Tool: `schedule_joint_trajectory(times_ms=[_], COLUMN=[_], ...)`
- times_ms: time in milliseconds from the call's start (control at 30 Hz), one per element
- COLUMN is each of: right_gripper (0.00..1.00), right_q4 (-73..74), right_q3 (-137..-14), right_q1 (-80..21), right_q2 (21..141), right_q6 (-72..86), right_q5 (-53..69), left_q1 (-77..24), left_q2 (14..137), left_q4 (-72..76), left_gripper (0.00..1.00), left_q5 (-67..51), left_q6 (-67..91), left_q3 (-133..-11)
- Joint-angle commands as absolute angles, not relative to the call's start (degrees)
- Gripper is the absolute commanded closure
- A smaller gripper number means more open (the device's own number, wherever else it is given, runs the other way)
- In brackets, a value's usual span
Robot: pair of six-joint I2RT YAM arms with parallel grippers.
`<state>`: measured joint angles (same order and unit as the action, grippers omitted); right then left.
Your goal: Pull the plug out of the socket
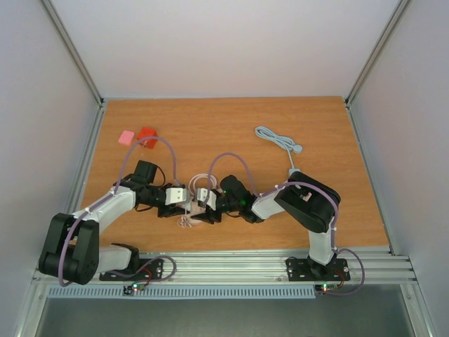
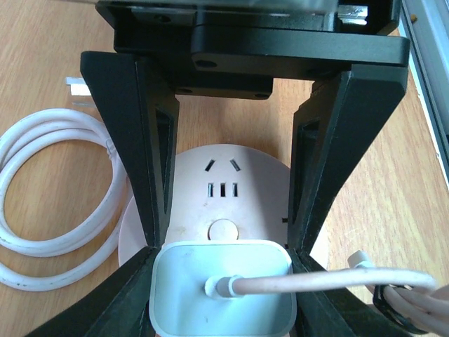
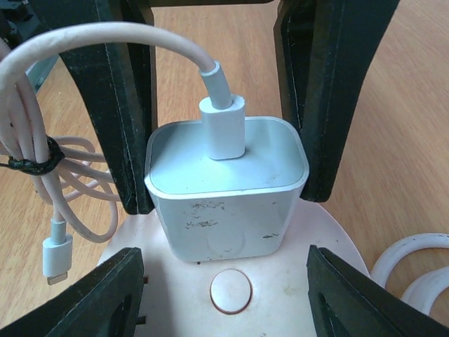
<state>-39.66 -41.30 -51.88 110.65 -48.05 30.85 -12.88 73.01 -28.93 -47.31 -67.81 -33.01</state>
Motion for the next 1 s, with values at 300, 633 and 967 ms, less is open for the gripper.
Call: schedule_joint_trajectory(times_ms=[300,633,967], right_gripper=[0.35,0.34,0.33], right_q4=[-24.35,-23.90,-23.87], right_q3=[-39.09,-39.21,-39.23], right_q1=[-52.03,-52.03,-52.03], right_q2=[116.36,116.50,116.33], right_q6=[-49.57,-49.81,-49.61], right_q5=[25.32,25.00,25.11], left_q1=[-12.48,-12.48,-11.37], left_q2=[74.00,75.44,73.76], left_q4=[-31.14,-33.18,-35.85], left_gripper=[0.74,0.75,0.75], left_q5=[-61.30,-62.62,-58.97], left_q6=[-65.31,-62.36,-67.01], left_q3=[-37.56,-39.87,-40.89])
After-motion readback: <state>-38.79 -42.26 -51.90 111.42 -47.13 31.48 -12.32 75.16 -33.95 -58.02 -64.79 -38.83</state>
